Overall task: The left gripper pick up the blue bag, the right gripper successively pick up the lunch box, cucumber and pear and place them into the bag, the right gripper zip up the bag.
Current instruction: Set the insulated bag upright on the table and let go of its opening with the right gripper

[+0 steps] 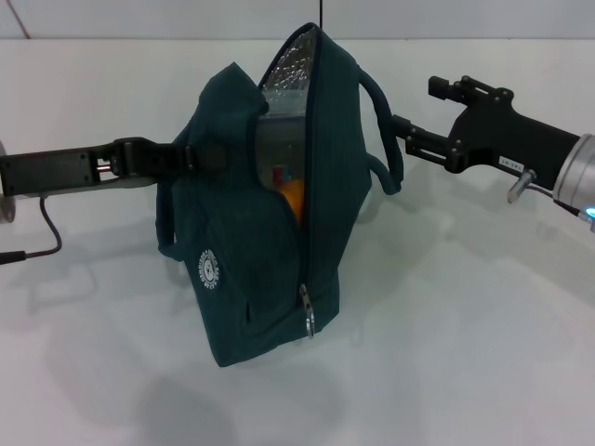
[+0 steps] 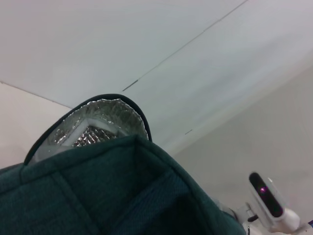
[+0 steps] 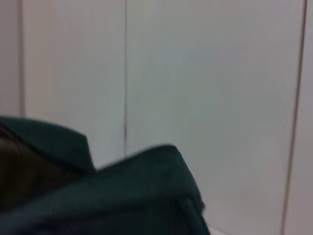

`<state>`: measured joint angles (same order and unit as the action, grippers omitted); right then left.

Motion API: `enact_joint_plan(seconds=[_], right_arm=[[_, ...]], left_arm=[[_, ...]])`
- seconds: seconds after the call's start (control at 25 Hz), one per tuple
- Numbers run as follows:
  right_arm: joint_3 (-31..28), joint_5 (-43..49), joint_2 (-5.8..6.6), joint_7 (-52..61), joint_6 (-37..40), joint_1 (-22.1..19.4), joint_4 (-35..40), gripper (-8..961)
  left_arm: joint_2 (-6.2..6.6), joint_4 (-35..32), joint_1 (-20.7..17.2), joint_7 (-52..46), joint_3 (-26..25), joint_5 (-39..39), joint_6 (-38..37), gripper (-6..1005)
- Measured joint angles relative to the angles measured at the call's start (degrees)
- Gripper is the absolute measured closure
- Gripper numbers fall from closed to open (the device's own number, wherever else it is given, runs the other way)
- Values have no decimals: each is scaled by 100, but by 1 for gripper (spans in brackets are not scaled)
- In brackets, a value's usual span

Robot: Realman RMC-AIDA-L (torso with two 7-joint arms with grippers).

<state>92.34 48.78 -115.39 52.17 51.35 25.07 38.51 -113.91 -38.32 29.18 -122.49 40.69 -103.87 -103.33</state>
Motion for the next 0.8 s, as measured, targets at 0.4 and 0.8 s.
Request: enact_joint_plan(seconds=[0.4,0.8], right_arm=[[-22,14,-64,-524,-885,957,-516,224],[-447,-142,-76,-749,-882,1176,-294,224]], left_arm=[[-4,-1,-27,2,0,0,-28,946],[-5,0,-61,41,0,-10,-38,946]])
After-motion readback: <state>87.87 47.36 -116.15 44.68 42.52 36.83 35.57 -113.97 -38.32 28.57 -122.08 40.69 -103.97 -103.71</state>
